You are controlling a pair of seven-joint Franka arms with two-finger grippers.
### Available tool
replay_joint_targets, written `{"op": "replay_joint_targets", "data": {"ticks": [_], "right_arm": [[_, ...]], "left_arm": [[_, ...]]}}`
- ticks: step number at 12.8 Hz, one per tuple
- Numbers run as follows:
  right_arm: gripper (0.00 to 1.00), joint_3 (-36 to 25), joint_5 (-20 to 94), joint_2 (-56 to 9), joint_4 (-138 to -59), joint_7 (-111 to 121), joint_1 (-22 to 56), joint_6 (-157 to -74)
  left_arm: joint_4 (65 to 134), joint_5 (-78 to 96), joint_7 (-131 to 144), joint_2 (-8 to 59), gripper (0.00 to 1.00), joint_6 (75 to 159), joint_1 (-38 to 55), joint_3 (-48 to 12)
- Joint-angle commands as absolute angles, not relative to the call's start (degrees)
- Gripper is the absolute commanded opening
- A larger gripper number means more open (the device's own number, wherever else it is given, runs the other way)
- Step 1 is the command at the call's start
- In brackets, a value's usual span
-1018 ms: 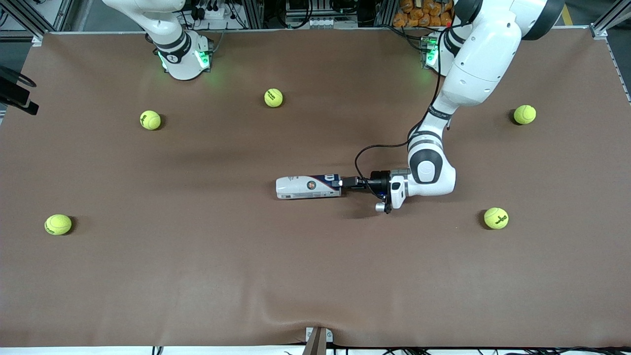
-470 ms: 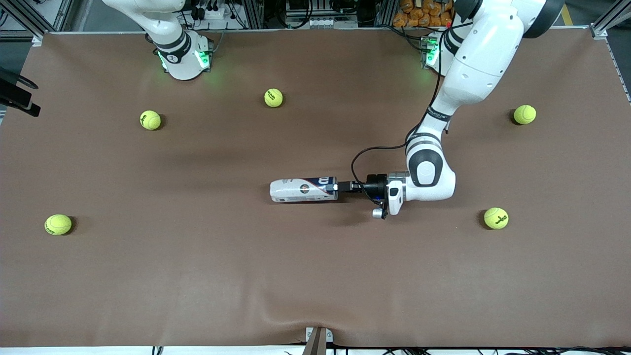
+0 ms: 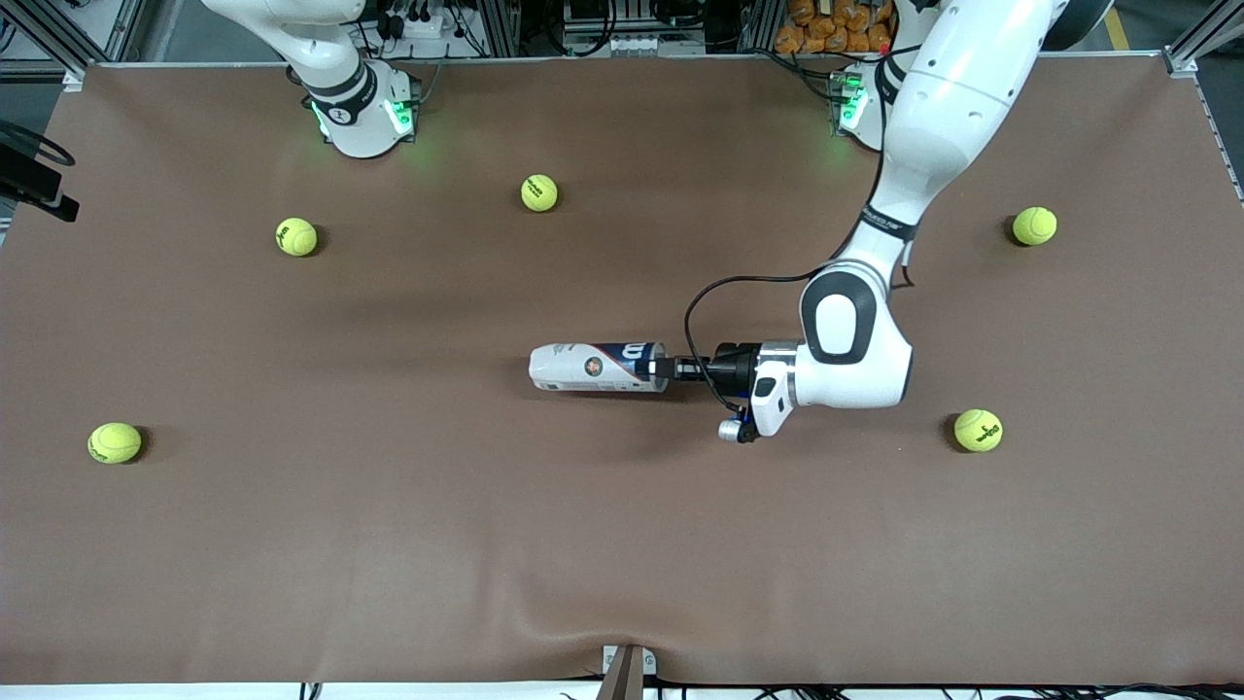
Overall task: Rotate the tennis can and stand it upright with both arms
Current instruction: 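Lift the can with the left gripper and rotate it upright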
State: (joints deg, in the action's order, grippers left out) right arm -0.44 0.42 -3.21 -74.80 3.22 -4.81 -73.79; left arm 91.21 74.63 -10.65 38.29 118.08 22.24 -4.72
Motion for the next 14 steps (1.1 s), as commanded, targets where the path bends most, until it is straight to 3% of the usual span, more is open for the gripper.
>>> {"op": "replay_joint_targets", "data": {"ticks": [1,14], "right_arm": [[1.0,0.4,0.8,-1.8,-76.3,4.7,-5.5,-74.0],[1.0,0.2,0.7,-1.8,-75.9,-1.3,-4.8,-73.0]], "left_arm": [[88.7,69.0,-3.3,37.4,0.0,118.7,23.5,-4.4],[77.6,24.2,42.1,34.8,0.0,118.7,34.0,-4.1]]}}
